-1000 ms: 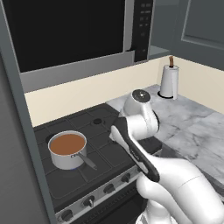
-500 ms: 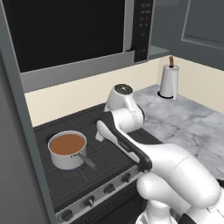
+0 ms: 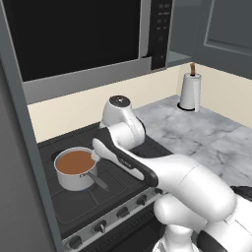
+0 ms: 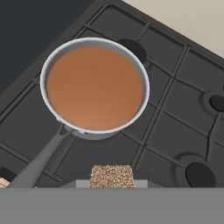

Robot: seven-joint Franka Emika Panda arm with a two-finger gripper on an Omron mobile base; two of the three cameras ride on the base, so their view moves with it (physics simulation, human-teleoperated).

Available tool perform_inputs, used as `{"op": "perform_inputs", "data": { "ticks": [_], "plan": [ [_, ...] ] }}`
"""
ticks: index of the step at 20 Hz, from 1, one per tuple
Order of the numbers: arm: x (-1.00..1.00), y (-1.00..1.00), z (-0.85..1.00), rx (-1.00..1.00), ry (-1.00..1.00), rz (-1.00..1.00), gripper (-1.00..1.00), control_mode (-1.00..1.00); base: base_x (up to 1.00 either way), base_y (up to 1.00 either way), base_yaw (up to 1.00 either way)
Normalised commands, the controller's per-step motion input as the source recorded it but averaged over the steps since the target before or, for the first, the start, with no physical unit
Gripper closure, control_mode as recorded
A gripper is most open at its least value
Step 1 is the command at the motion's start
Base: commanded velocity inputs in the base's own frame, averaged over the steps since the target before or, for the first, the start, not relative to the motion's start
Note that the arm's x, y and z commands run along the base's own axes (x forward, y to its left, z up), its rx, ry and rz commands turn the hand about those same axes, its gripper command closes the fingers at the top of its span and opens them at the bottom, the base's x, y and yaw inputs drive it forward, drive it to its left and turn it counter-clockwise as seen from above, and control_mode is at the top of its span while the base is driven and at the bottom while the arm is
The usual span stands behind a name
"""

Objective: Pick up the sugar cube(s) and place them in the saucepan with hot chocolate.

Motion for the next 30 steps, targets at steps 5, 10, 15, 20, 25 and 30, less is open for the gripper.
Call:
{"op": "perform_inputs", "data": {
  "ticks": [5,10,15,20,25,30],
  "plan": [
    [0.07,0.50,-0.37,0.00,0.02,0.00,1.00,-1.00,0.00,0.00,0.00],
    [0.12,0.37,-0.31,0.00,0.08,0.00,1.00,-1.00,0.00,0.00,0.00],
    [0.11,0.08,0.00,0.00,0.10,0.00,1.00,-1.00,0.00,0.00,0.00],
    [0.13,0.00,0.00,0.00,0.08,0.00,1.00,-1.00,0.00,0.00,0.00],
    [0.08,0.00,0.00,0.00,0.03,0.00,1.00,-1.00,0.00,0.00,0.00],
    [0.06,0.00,0.00,0.00,0.00,0.00,1.00,-1.00,0.00,0.00,0.00]
  ]
}}
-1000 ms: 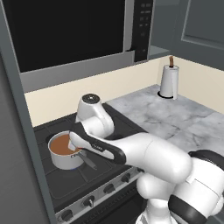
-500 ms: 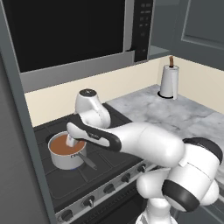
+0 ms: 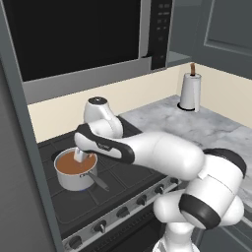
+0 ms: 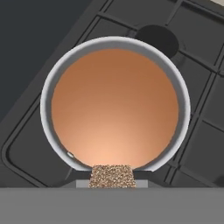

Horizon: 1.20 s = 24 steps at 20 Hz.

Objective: Pick up the sugar cube(s) and place them in the saucepan with hot chocolate.

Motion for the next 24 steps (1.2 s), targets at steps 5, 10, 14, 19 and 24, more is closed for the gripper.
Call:
{"op": "perform_inputs", "data": {
  "ticks": [5,10,14,19,24],
  "plan": [
    [0.17,0.00,0.00,0.00,0.02,0.00,1.00,-1.00,0.00,0.00,0.00],
    [0.04,0.02,-0.10,0.00,0.00,0.00,1.00,-1.00,0.00,0.00,0.00],
    [0.00,0.07,-0.22,-0.01,0.00,0.00,1.00,-1.00,0.00,0.00,0.00],
    [0.00,0.05,-0.21,-0.01,0.00,0.00,1.00,-1.00,0.00,0.00,0.00],
    [0.04,0.06,-0.20,-0.01,0.00,0.00,1.00,-1.00,0.00,0.00,0.00]
  ]
}}
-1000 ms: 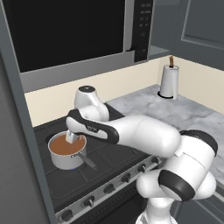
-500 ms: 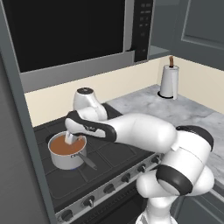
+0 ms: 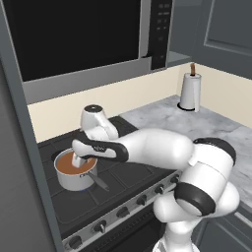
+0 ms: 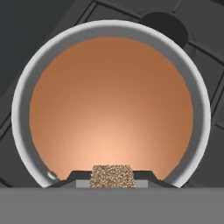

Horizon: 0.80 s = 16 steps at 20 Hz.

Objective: Pick up the sugar cube(s) and place them in the saucepan with hot chocolate.

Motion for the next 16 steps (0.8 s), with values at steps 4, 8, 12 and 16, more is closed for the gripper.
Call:
{"op": "perform_inputs", "data": {
  "ticks": [4,8,12,16],
  "plan": [
    [0.16,0.09,-0.05,-0.01,0.00,0.00,1.00,-1.00,0.00,0.00,0.00],
    [0.07,0.14,0.00,0.00,0.00,0.00,1.00,-1.00,0.00,0.00,0.00],
    [0.10,0.14,0.00,0.00,0.00,0.00,1.00,-1.00,0.00,0.00,0.00],
    [0.09,0.13,0.00,0.00,0.00,0.00,1.00,-1.00,0.00,0.00,0.00]
  ]
}}
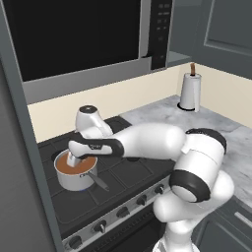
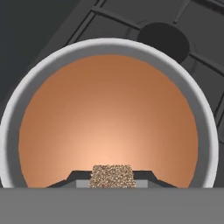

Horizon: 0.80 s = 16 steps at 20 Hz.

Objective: Pick up the sugar cube(s) and place them in the saucepan with hot chocolate.

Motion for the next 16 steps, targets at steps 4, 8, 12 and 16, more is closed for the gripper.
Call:
{"op": "perform_inputs", "data": {
  "ticks": [4,8,12,16],
  "plan": [
    [0.10,0.08,-0.05,0.00,0.00,0.00,1.00,-1.00,0.00,0.00,0.00],
    [0.01,0.00,-0.17,0.00,0.00,0.00,1.00,-1.00,0.00,0.00,0.00],
    [0.00,0.00,-0.03,0.00,0.00,0.00,1.00,-1.00,0.00,0.00,0.00],
    [0.00,0.01,-0.07,0.00,0.00,0.00,1.00,-1.00,0.00,0.00,0.00]
  ]
}}
